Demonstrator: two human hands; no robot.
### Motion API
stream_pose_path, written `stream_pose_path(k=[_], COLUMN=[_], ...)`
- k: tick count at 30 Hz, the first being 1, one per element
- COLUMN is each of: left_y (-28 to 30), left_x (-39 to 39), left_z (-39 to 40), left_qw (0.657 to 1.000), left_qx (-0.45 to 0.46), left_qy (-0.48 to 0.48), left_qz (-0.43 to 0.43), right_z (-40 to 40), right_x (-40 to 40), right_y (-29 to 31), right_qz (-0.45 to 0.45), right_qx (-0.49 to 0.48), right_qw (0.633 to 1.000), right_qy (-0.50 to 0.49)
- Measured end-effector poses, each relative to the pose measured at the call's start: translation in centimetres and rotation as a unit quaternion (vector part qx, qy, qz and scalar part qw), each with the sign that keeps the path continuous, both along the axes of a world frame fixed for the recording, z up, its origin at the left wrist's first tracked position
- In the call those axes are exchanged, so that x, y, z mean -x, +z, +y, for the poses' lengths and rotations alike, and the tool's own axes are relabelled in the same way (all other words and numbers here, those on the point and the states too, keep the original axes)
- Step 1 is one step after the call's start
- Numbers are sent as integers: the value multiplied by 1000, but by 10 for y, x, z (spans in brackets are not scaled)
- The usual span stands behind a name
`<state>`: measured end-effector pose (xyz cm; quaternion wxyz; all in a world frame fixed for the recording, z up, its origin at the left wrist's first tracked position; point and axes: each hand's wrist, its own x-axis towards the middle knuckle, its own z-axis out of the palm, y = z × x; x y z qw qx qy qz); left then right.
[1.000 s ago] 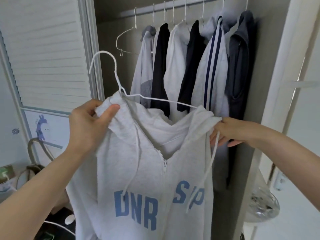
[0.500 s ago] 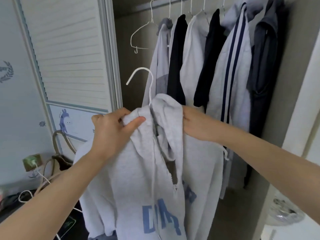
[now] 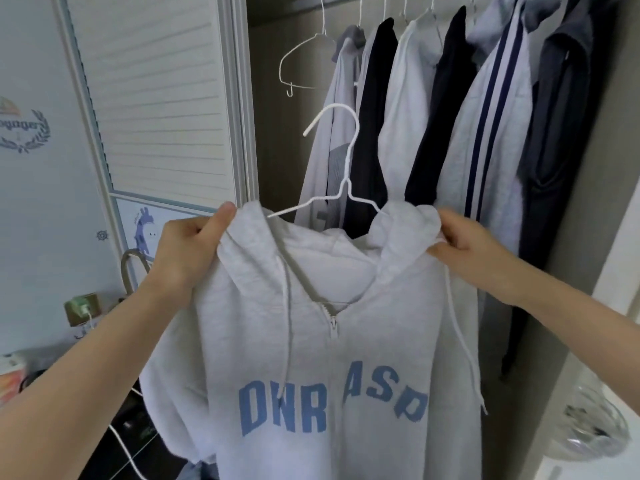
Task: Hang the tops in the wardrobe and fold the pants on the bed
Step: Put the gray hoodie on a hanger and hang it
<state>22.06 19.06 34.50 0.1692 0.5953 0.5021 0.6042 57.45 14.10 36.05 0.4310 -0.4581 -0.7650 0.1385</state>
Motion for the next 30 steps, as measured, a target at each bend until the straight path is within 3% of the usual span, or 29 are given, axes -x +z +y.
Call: stream_pose_path(k=[2, 5, 8, 11, 14, 17, 22, 26, 30], left_y=[0, -4, -5, -6, -9, -6, 18, 27, 33], left_x=[-3, 3, 6, 3, 13, 28, 9, -8, -25], left_z=[5, 13, 16, 16, 16, 21, 26, 29, 33], left_qw=[994, 983, 977, 977, 990, 998, 956, 937, 923], left_qx=[52, 79, 72, 64, 48, 0, -22, -32, 24], left_qy=[-16, -29, -43, -36, -8, 22, 30, -12, -165], left_qz=[-98, -163, -197, -200, -134, 56, 290, 348, 348], right_z=[0, 0, -6, -9, -14, -19, -17, -17, -3], right_x=[-10, -22, -10, 18, 35, 51, 74, 80, 94], right_y=[-2, 0, -5, -24, -37, -28, 15, 61, 103], right_qz=[-15, -39, -35, -96, -123, -51, 36, 159, 223], right_qx=[34, 63, 46, 100, 51, 7, 4, 70, 98], right_qw=[999, 995, 998, 990, 991, 999, 999, 984, 966], right_qy=[1, -60, -24, 5, -18, 9, -8, -31, -83])
